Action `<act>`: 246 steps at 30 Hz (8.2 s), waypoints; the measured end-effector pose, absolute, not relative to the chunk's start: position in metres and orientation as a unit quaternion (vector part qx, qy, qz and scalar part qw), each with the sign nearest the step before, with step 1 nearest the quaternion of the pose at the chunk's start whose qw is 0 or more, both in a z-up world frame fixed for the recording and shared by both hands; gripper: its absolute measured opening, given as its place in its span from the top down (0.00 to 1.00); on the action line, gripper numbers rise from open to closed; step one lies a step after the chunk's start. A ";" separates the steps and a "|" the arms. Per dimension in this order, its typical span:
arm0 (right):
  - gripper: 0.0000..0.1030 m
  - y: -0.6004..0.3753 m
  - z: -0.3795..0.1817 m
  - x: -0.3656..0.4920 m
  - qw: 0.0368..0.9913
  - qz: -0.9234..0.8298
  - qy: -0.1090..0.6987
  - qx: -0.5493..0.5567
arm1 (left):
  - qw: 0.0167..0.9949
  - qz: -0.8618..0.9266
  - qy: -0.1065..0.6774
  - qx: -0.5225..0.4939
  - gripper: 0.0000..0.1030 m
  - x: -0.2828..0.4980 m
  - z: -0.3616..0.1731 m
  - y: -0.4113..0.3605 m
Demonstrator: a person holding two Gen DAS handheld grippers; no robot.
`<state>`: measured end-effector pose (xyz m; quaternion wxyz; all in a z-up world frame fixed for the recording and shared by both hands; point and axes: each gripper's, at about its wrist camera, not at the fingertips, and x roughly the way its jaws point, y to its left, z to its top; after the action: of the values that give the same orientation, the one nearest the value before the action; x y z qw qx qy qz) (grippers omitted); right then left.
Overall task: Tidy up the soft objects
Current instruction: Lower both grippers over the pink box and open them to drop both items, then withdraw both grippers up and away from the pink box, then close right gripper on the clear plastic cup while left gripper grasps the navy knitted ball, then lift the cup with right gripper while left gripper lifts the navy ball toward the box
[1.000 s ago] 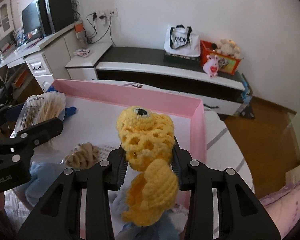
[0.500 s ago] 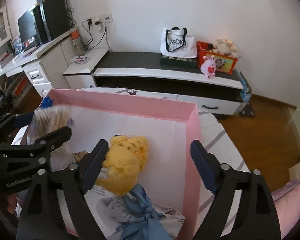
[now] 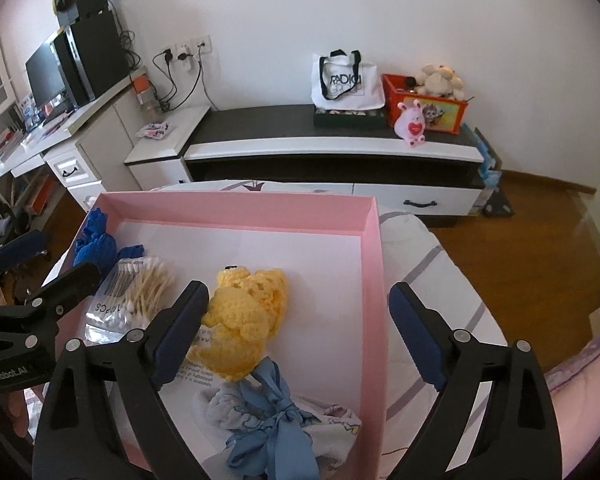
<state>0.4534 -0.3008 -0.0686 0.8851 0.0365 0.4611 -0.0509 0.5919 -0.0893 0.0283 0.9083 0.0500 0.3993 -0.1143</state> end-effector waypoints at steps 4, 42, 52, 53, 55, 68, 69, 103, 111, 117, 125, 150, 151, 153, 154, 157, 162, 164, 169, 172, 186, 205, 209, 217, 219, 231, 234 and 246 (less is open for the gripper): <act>0.12 -0.299 -0.066 0.449 0.887 -0.054 0.458 0.032 | 0.909 -0.111 0.397 0.050 0.03 0.585 0.033 -0.090; 0.00 -0.245 0.016 0.274 0.927 -0.074 0.366 -0.036 | 0.948 -0.059 0.313 0.012 0.01 0.359 0.090 -0.039; 0.00 -0.226 0.031 0.211 0.942 -0.091 0.319 -0.051 | 0.964 -0.048 0.261 -0.003 0.00 0.278 0.102 -0.030; 0.00 -0.225 0.033 0.206 0.944 -0.092 0.314 -0.051 | 0.965 -0.049 0.259 -0.004 0.00 0.271 0.100 -0.030; 0.00 -0.224 0.037 0.194 0.947 -0.094 0.303 -0.049 | 0.966 -0.054 0.253 -0.003 0.00 0.258 0.099 -0.030; 0.00 -0.230 0.056 0.104 0.965 -0.146 0.215 -0.044 | 0.981 -0.042 0.189 -0.006 0.00 0.160 0.089 -0.030; 0.00 -0.231 0.057 0.101 0.965 -0.148 0.211 -0.045 | 0.982 -0.038 0.183 -0.004 0.00 0.155 0.089 -0.031; 0.00 -0.220 0.055 0.070 0.970 -0.142 0.191 -0.046 | 0.987 -0.042 0.154 -0.013 0.00 0.104 0.077 -0.034; 0.00 -0.224 0.047 0.078 0.967 -0.142 0.209 -0.038 | 0.985 -0.022 0.170 -0.004 0.00 0.112 0.071 -0.035; 0.00 -0.233 0.036 0.088 0.961 -0.148 0.232 -0.027 | 0.980 -0.029 0.195 0.002 0.00 0.125 0.064 -0.038; 0.00 -0.253 0.004 0.114 0.945 -0.163 0.282 -0.011 | 0.969 -0.046 0.240 0.012 0.00 0.162 0.047 -0.051; 0.01 -0.269 -0.103 0.248 0.900 -0.079 0.426 0.042 | 0.923 -0.056 0.379 0.018 0.00 0.319 -0.045 -0.061; 0.04 -0.268 -0.105 0.253 0.900 -0.078 0.427 0.040 | 0.922 -0.056 0.382 0.015 0.00 0.322 -0.047 -0.060; 0.09 -0.268 -0.108 0.259 0.898 -0.077 0.430 0.047 | 0.919 -0.061 0.389 0.008 0.00 0.327 -0.050 -0.056; 0.10 -0.269 -0.110 0.263 0.897 -0.073 0.434 0.052 | 0.917 -0.064 0.393 0.003 0.00 0.330 -0.052 -0.055; 0.29 -0.266 -0.118 0.273 0.891 -0.060 0.447 0.054 | 0.915 -0.068 0.398 -0.003 0.00 0.336 -0.054 -0.053; 0.54 -0.266 -0.119 0.272 0.888 -0.037 0.452 0.074 | 0.912 -0.065 0.405 0.009 0.00 0.343 -0.054 -0.063; 0.55 -0.268 -0.117 0.268 0.889 -0.041 0.450 0.072 | 0.908 -0.081 0.410 0.006 0.00 0.345 -0.053 -0.069; 0.56 -0.290 -0.106 0.252 0.892 -0.077 0.440 0.068 | 0.904 -0.113 0.412 0.009 0.00 0.350 -0.048 -0.091; 0.55 -0.308 -0.101 0.244 0.886 -0.111 0.446 0.061 | 0.897 -0.138 0.421 0.013 0.00 0.353 -0.048 -0.108; 0.25 -0.345 -0.113 0.248 0.869 -0.153 0.468 0.043 | 0.865 -0.148 0.476 0.056 0.01 0.384 -0.084 -0.157; 0.64 -0.342 -0.110 0.250 0.875 -0.137 0.460 0.057 | 0.872 -0.169 0.460 0.029 0.83 0.376 -0.074 -0.144; 0.64 -0.335 -0.104 0.244 0.877 -0.138 0.458 0.056 | 0.874 -0.170 0.455 0.028 0.85 0.371 -0.069 -0.140; 0.64 -0.314 -0.085 0.231 0.887 -0.133 0.439 0.045 | 0.894 -0.157 0.419 0.032 0.85 0.342 -0.046 -0.122; 0.64 -0.307 -0.079 0.227 0.891 -0.129 0.432 0.045 | 0.898 -0.151 0.412 0.033 0.85 0.334 -0.040 -0.117; 0.64 -0.255 -0.040 0.193 0.920 -0.101 0.379 0.019 | 0.932 -0.110 0.344 0.010 0.85 0.262 0.005 -0.066; 0.64 -0.244 -0.027 0.182 0.928 -0.089 0.361 0.014 | 0.941 -0.097 0.325 0.000 0.85 0.241 0.018 -0.055; 0.64 -0.212 0.030 0.136 0.961 -0.072 0.268 -0.004 | 0.971 -0.072 0.227 -0.005 0.85 0.150 0.072 -0.035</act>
<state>0.1357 -0.2118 0.0296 0.9606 -0.0045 0.2684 -0.0722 0.1499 -0.0352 0.0718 0.9711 -0.0055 0.2274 -0.0722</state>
